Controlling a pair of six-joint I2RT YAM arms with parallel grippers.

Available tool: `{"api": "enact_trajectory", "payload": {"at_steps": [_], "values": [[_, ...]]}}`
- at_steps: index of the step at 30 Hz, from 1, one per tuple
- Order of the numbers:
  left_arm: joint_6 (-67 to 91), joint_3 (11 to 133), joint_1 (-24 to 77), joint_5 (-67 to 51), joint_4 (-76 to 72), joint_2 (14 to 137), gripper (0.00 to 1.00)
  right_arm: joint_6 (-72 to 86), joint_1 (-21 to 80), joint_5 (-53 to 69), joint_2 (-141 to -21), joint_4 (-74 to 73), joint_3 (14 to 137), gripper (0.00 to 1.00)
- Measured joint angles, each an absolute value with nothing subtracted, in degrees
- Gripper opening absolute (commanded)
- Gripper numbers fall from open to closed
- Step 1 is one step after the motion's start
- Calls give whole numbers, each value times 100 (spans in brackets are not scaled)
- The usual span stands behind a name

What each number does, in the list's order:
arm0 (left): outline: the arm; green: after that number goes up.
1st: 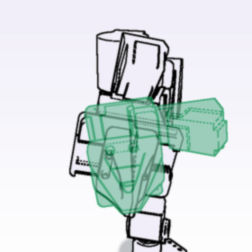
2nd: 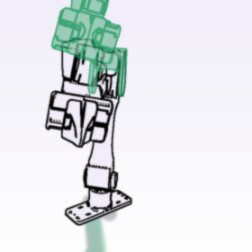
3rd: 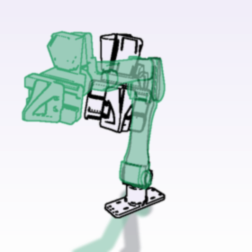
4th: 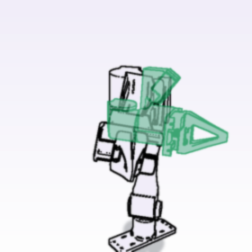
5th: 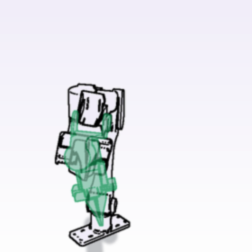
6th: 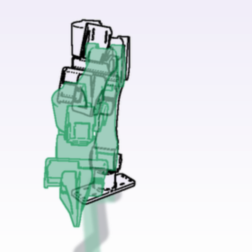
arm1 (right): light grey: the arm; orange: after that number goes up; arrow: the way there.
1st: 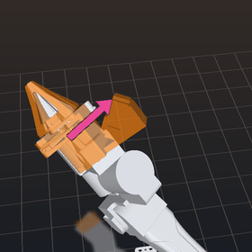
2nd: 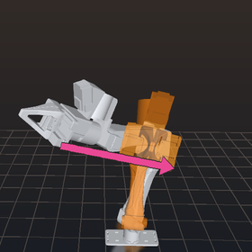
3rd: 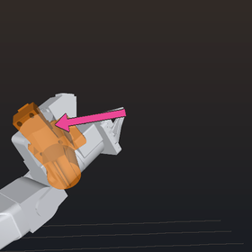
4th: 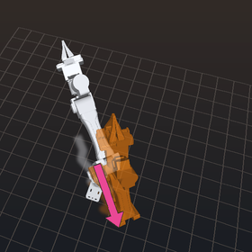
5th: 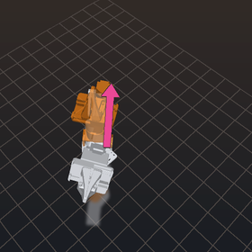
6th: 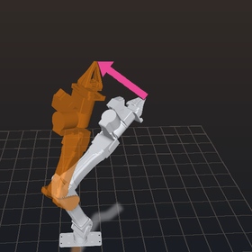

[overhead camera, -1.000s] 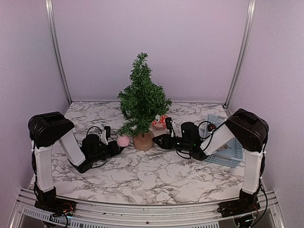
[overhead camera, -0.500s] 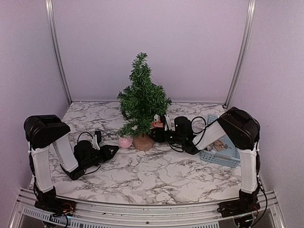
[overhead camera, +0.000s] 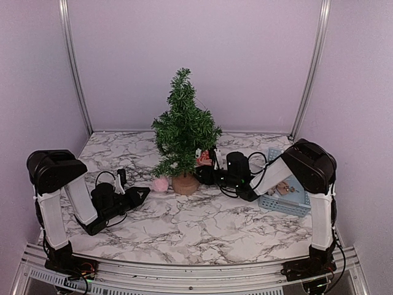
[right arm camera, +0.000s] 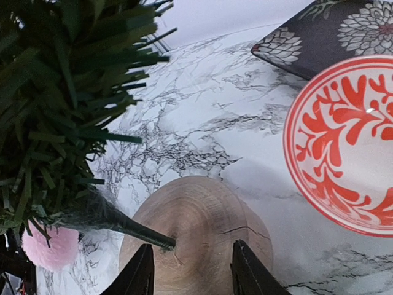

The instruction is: Decorate the small christmas tree

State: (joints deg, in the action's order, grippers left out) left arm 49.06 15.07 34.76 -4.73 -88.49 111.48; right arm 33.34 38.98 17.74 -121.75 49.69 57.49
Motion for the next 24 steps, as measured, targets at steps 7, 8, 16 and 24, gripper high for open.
{"api": "enact_trajectory", "payload": {"at_steps": [7,8,16,24], "values": [[4884,1509,3476,-449,-8847,11126,25,3138,3892,1326,-12101,4372,5782,43],[4882,1509,3476,-449,-8847,11126,25,3116,3892,1288,-12108,4281,5822,42],[4840,1516,3476,-436,-8788,10954,25,3089,3887,1339,-12315,4171,6143,31],[4735,1492,3476,-235,-8449,10392,24,3430,3894,1459,-12283,4622,5789,26]]}}
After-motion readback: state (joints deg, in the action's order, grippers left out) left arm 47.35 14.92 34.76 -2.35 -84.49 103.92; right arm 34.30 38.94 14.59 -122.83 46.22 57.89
